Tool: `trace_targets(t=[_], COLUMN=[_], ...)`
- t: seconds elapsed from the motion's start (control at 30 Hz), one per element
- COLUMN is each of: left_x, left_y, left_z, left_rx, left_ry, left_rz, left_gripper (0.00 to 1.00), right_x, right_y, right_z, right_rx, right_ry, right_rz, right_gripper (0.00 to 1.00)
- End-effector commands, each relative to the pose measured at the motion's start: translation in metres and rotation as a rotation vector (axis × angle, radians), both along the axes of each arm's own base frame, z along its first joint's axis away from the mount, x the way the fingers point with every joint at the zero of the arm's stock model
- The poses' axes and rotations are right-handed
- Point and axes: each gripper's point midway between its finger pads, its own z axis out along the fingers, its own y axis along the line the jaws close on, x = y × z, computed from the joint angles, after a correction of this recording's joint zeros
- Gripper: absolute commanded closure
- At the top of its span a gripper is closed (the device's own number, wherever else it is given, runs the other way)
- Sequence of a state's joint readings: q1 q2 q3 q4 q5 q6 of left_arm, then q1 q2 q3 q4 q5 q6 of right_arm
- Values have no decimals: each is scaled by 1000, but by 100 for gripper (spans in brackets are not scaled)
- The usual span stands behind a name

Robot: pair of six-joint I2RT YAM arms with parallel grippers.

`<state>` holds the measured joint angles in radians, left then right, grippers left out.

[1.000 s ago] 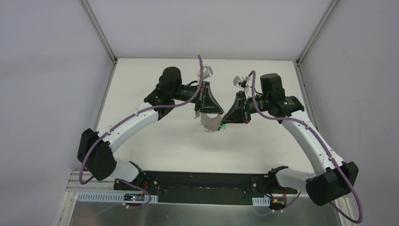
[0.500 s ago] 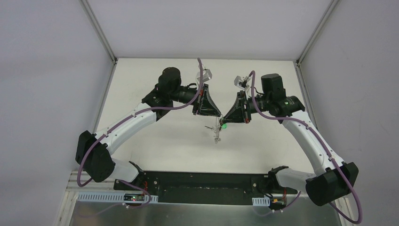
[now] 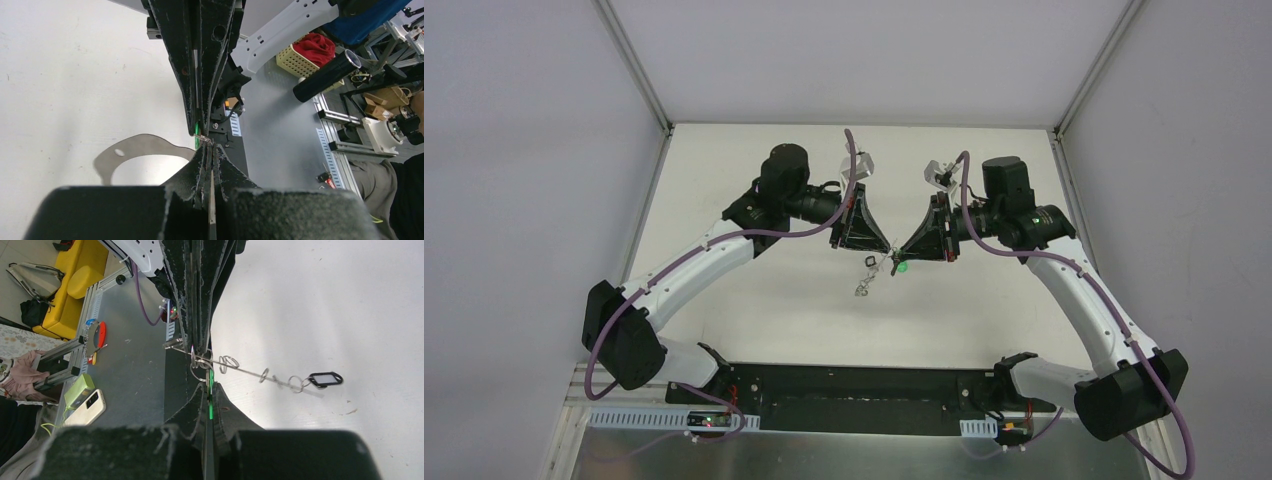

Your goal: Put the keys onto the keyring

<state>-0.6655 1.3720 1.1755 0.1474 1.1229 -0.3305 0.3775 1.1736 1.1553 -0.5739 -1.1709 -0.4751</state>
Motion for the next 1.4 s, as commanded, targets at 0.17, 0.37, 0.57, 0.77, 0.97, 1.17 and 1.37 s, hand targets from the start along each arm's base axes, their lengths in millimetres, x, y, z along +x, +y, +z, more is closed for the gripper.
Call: trace_targets(t=[0.17, 0.37, 0.57, 0.77, 0.97, 1.17, 1.37], left_x=[9, 9, 6, 5, 10, 13, 16], left_y=[9, 9, 9, 10, 10, 20, 28], left_z=[12, 13, 11, 12, 11, -4, -23], left_rx=[29, 29, 28, 25, 45, 117, 191], left_ry=[-145, -148, -145, -156, -188, -313, -385], left_rz=[57, 59, 44, 36, 54, 27, 4], left_gripper=[100, 100, 100, 100, 75, 55, 37], right_x=[-6, -5, -2, 3, 4, 1, -1], right_y=[-1, -1, -1, 0, 1, -1, -4], right_z=[13, 10, 10, 13, 13, 11, 20], right_rx=[30, 27, 19, 7, -5, -34, -45], right_ry=[-39, -32, -36, -45, -49, -80, -106], right_rz=[27, 25, 10, -13, -13, -4, -4], right_gripper=[100, 100, 100, 100, 100, 100, 100])
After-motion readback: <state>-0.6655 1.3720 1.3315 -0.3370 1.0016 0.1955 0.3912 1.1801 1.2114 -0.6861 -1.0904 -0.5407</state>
